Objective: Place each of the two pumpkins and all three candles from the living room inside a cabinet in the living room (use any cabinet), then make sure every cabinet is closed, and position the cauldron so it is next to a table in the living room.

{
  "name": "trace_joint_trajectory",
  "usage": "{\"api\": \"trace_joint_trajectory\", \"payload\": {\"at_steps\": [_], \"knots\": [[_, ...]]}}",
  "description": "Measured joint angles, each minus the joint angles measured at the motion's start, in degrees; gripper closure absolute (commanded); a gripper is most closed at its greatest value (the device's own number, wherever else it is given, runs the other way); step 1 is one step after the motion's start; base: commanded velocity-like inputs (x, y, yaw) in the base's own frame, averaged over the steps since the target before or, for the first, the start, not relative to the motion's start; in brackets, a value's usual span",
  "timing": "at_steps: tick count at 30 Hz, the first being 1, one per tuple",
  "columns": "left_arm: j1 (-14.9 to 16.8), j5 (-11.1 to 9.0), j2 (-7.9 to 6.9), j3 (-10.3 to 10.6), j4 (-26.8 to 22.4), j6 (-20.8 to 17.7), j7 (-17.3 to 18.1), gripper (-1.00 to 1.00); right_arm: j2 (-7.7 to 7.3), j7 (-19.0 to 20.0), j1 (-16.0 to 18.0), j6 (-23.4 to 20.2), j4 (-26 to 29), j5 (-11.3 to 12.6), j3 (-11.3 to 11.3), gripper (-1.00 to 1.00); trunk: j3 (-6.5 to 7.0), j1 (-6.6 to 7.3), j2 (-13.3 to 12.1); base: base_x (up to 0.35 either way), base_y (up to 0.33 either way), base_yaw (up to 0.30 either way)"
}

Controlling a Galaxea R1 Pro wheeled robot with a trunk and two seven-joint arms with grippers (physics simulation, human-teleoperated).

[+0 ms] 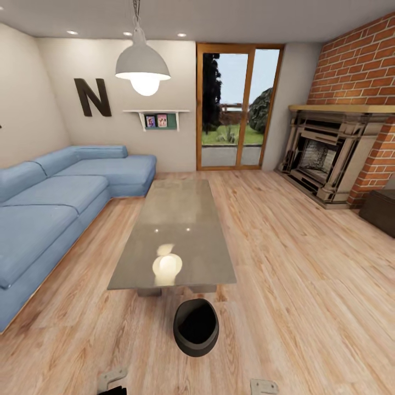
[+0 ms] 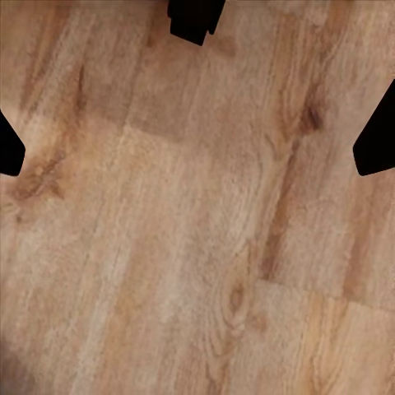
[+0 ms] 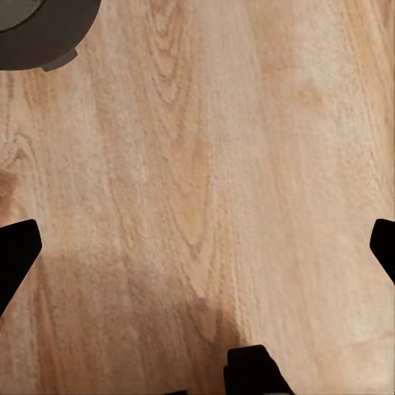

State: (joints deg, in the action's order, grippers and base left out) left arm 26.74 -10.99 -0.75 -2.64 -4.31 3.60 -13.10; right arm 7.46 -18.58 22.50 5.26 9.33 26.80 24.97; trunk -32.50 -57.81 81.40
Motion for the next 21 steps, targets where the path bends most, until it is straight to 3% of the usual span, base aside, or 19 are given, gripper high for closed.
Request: {"api": "trace_joint_trajectory", "payload": {"at_steps": [7, 14, 21], "knots": [[0.0, 0.0, -0.02, 0.0, 0.0, 0.0, -0.2, -1.00, -0.01, -1.3, 0.0, -0.1, -0.9, 0.0, -0.1, -1.00, 1.26, 1.54, -2.8, 0.000, 0.000, 0.000], [-0.1, -0.1, 0.34, 0.1, 0.2, -0.4, -0.7, -1.00, -0.04, -11.8, 0.0, -0.1, -1.7, 2.4, -0.1, -1.00, 2.51, 3.07, -5.6, 0.000, 0.000, 0.000], [-0.1, 0.0, 0.41, 0.1, 0.7, -0.8, -0.7, -1.00, -0.05, -13.0, 0.0, -0.4, -2.9, 3.2, -0.1, -1.00, 3.77, 4.61, -8.4, 0.000, 0.000, 0.000]]}}
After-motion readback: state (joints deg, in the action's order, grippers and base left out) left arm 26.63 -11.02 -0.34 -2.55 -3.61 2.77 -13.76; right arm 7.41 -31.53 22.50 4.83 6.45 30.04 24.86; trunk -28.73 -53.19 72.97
